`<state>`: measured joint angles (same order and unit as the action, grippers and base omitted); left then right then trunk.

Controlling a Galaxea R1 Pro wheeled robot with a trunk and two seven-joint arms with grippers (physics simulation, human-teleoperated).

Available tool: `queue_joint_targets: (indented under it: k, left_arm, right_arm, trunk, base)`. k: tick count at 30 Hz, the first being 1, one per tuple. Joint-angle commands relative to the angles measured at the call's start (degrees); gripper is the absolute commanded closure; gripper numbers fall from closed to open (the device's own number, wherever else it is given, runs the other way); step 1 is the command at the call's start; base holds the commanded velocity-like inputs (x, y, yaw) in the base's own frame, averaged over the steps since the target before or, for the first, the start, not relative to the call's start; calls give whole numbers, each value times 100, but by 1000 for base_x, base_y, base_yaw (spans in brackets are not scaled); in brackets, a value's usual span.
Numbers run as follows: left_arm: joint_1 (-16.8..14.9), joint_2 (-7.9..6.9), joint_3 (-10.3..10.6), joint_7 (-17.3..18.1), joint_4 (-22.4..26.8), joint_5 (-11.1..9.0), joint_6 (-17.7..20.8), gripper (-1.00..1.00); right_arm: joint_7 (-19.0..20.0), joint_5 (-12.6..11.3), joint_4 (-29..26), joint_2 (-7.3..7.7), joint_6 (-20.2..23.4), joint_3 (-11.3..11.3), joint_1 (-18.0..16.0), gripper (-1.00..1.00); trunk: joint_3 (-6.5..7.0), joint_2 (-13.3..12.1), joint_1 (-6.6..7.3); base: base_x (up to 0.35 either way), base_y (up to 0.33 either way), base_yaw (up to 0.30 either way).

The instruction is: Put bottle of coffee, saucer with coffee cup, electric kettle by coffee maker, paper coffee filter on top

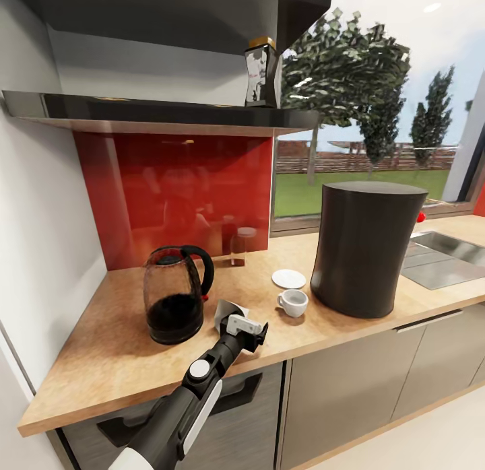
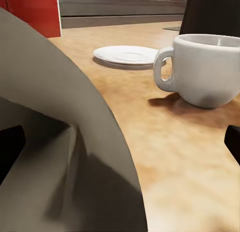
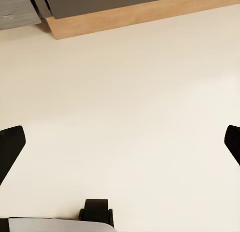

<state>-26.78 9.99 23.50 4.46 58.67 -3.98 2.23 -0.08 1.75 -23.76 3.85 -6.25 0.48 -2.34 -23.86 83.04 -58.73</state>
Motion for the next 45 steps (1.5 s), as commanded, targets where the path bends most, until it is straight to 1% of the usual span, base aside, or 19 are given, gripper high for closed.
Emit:
queue_joint_targets:
  k: [1, 39, 40, 45]
  left_arm:
    - [-3, 0, -1, 19, 4, -42, 23, -100]
    - [-3, 0, 23, 19, 4, -42, 25, -100]
    - [-3, 0, 23, 19, 4, -42, 25, 100]
    - [-3, 0, 23, 19, 4, -43, 25, 100]
  right_arm:
    - [-1, 18, 3, 2, -16, 4, -3, -100]
    - [-1, 18, 3, 2, -16, 5, -6, -100]
    - [-1, 18, 3, 2, -16, 5, -6, -100]
    - [-1, 18, 3, 2, -16, 5, -4, -100]
  trunk:
    - [-7, 4, 0]
    - [-7, 4, 0]
    - [-7, 4, 0]
    - [-7, 4, 0]
  base:
    - [20, 0, 0]
    - [9, 0, 0]
    - [0, 0, 0]
    - [0, 0, 0]
